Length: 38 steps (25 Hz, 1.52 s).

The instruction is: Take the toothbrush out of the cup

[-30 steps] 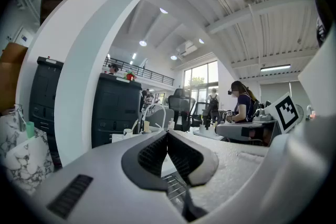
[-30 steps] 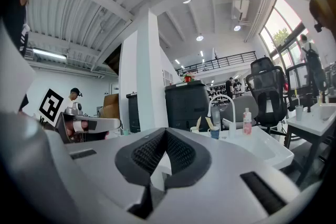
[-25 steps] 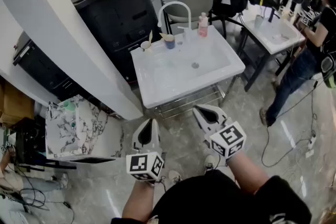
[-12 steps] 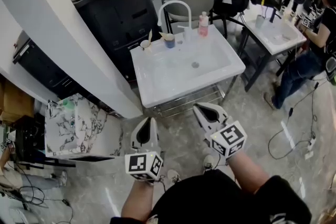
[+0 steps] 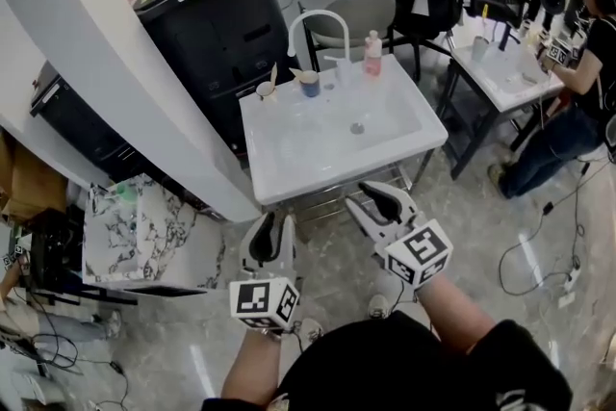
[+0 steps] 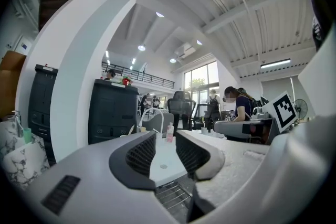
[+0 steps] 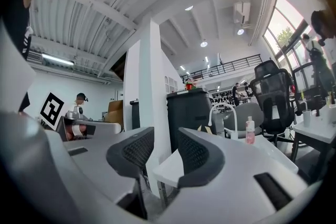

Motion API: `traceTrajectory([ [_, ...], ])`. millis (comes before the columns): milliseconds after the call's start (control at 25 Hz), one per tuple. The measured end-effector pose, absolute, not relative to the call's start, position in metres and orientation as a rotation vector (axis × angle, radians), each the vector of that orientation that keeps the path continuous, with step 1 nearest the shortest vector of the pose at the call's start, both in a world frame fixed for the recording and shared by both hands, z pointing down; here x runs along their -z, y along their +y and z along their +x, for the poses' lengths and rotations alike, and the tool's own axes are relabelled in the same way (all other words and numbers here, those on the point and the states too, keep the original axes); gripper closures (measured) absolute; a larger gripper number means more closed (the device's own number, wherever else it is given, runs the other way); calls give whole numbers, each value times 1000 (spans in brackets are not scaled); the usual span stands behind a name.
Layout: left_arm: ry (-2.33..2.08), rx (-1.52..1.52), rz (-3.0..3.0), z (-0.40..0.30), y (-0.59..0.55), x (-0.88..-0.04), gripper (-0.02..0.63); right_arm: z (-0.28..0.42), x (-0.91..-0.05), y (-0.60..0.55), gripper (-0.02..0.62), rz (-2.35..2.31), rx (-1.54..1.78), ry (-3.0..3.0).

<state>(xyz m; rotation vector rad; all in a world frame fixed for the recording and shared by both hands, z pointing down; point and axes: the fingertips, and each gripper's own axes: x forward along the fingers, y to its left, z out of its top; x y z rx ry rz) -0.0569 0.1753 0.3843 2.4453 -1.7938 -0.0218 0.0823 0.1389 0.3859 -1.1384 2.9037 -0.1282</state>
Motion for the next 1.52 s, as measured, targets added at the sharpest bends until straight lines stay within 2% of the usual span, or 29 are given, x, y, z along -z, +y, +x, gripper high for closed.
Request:
traceTrajectory([
  [120, -1818, 32, 2445, -43, 169, -382, 351, 96, -384, 130, 373, -1133, 103, 2909],
  [160, -1825, 32, 2444, -38, 167, -381, 327, 101, -384, 126, 340, -1133, 98, 2907],
  [240, -1830, 37, 2443, -27, 163, -381, 321, 110, -382, 120, 319, -1129, 99, 2903],
  [880, -1895, 22, 2406, 23, 141, -375, 319, 158, -377, 92, 318, -1049, 101, 2914],
  [1520, -1922, 47, 2398, 9, 111, -377, 321, 153, -385, 62, 322, -1066, 99, 2916],
])
